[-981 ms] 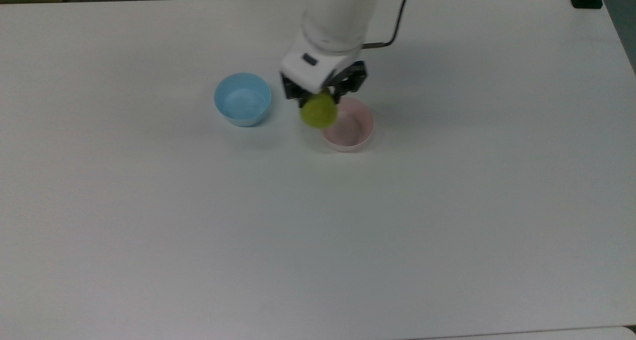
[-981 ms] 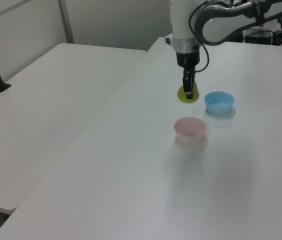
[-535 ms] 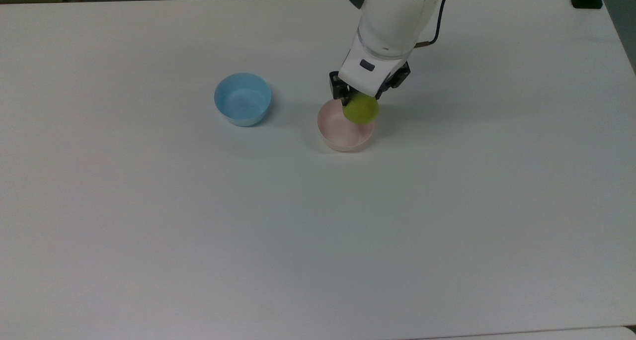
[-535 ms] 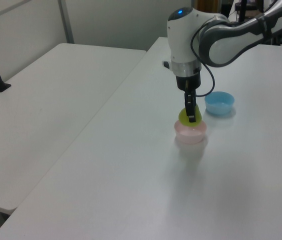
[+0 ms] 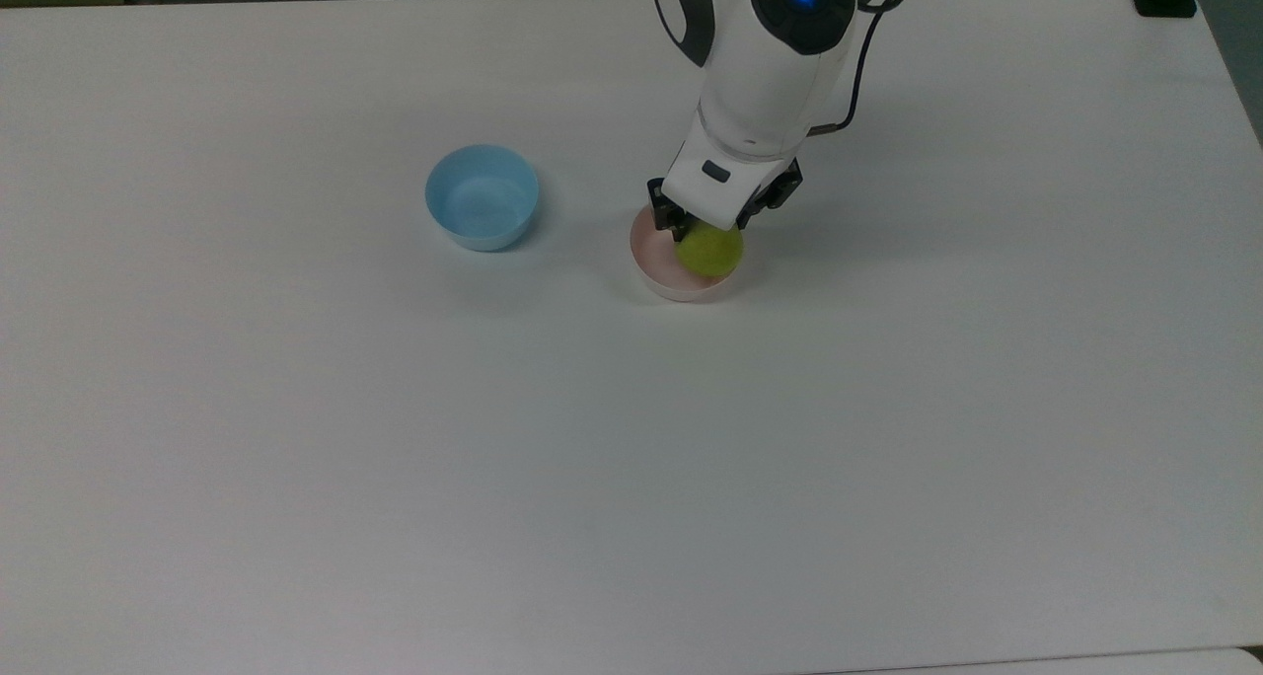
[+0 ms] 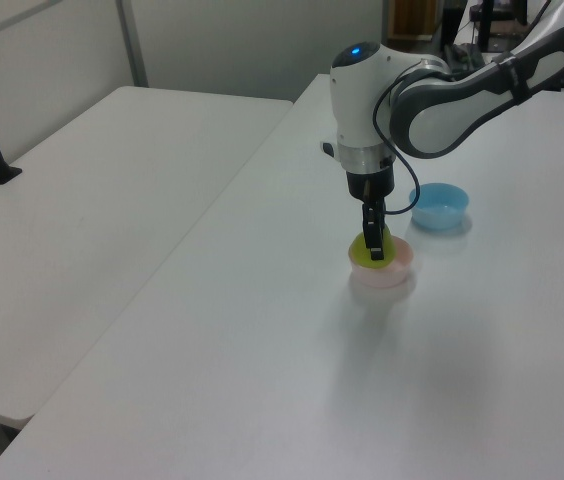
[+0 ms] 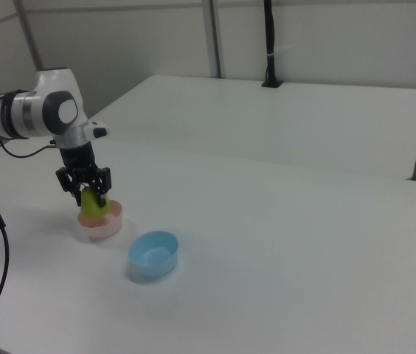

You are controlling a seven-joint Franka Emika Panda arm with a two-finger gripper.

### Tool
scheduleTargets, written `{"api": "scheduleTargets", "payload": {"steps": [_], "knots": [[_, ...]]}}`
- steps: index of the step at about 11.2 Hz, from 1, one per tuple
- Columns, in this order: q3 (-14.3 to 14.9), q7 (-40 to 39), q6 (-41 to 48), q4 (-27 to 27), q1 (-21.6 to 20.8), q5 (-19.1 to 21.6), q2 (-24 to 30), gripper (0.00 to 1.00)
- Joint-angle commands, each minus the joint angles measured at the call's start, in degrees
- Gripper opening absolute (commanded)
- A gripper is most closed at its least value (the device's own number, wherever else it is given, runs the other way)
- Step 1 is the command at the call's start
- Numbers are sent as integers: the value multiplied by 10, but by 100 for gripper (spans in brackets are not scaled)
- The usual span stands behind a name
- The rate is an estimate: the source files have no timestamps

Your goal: Place the pear in the bowl

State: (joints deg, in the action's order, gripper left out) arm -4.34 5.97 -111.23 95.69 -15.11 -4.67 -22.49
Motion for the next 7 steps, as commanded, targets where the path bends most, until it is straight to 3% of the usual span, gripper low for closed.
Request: {"api": "scheduleTargets", "payload": {"steps": [1, 2, 3, 7], "knots": [[1, 4, -21, 13, 4, -2, -1, 65], [1, 5, -20, 13, 8, -2, 0, 84], [1, 5, -19, 13, 9, -1, 1, 95], [2, 6, 0, 7, 10, -1, 26, 100]]}}
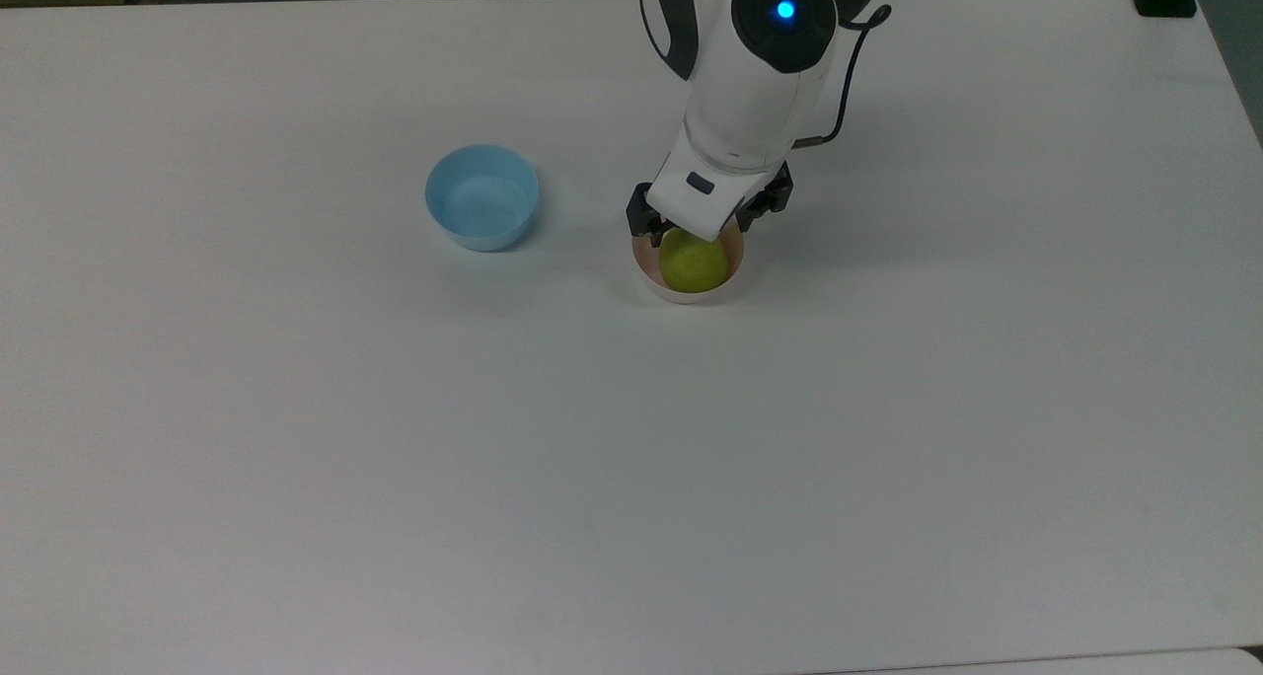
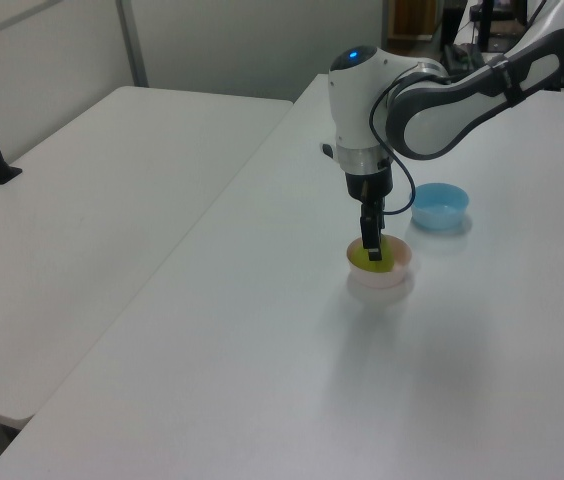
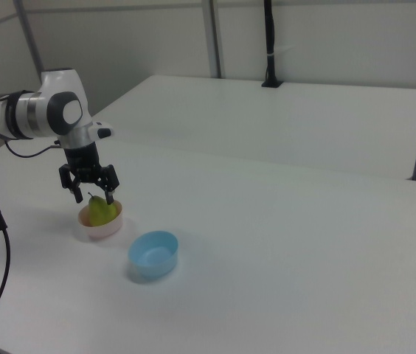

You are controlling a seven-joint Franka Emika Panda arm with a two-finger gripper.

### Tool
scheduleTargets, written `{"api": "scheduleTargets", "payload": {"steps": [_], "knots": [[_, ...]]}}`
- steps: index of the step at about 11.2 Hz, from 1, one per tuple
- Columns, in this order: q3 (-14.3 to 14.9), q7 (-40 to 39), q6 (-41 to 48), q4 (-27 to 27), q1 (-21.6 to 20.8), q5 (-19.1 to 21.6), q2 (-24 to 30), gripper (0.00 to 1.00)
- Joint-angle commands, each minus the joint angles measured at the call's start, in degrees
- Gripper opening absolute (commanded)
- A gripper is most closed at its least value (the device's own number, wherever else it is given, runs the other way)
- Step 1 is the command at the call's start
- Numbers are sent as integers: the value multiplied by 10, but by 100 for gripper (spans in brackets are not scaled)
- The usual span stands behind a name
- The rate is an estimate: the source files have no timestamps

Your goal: Place the pear in the bowl

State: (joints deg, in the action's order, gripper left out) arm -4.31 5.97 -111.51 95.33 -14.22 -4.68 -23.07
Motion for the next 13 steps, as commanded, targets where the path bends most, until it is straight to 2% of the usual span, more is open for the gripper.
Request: {"api": "scheduleTargets", "payload": {"steps": [1, 3, 5, 8, 10, 13], "knots": [[6, 6, 24, 1, 1, -1, 47, 100], [13, 6, 74, -30, 31, 2, 83, 100], [21, 7, 109, -37, 63, 5, 130, 100], [70, 7, 153, -33, 74, 8, 181, 100], [89, 3, 160, -33, 86, 24, 188, 100], [91, 2, 168, -34, 96, 25, 191, 100]]}}
